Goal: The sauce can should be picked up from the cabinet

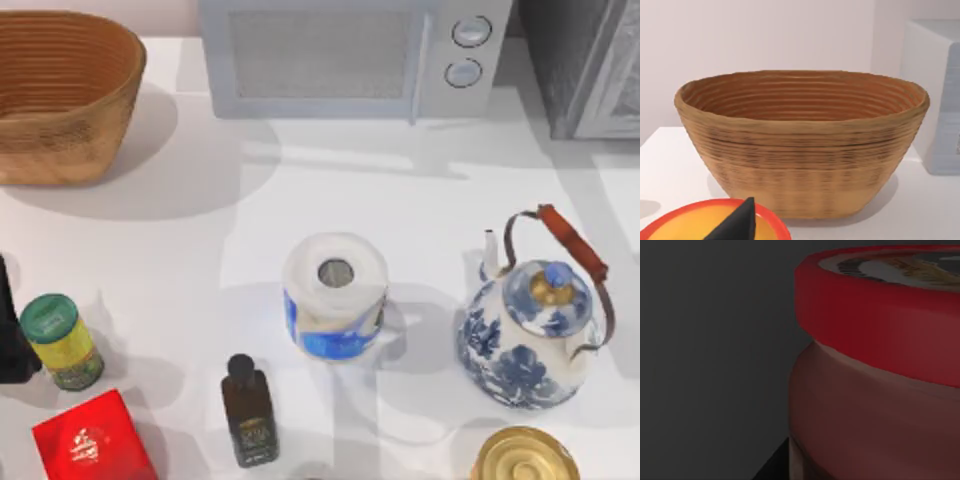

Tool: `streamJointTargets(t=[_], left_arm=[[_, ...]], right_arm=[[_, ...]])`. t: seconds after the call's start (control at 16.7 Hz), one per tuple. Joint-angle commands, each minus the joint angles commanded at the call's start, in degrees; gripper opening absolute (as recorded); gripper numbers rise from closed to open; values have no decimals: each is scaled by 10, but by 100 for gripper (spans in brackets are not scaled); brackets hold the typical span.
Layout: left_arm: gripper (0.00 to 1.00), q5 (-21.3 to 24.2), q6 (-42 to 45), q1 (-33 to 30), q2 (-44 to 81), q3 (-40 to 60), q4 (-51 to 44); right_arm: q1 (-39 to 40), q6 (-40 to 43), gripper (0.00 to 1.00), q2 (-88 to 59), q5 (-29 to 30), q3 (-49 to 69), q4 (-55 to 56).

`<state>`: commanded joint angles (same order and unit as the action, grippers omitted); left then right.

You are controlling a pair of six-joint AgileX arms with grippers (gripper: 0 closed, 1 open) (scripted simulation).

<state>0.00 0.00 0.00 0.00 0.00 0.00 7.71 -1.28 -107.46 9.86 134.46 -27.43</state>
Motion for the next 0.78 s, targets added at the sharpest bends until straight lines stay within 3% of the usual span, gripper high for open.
streamJointTargets(t=[0.48,0.78], left_arm=[[100,0,0,0,0,0,0],[100,0,0,0,0,0,0]], right_arm=[[57,-1,0,215,50,-89,-120],[70,-1,0,252,60,-107,-146]])
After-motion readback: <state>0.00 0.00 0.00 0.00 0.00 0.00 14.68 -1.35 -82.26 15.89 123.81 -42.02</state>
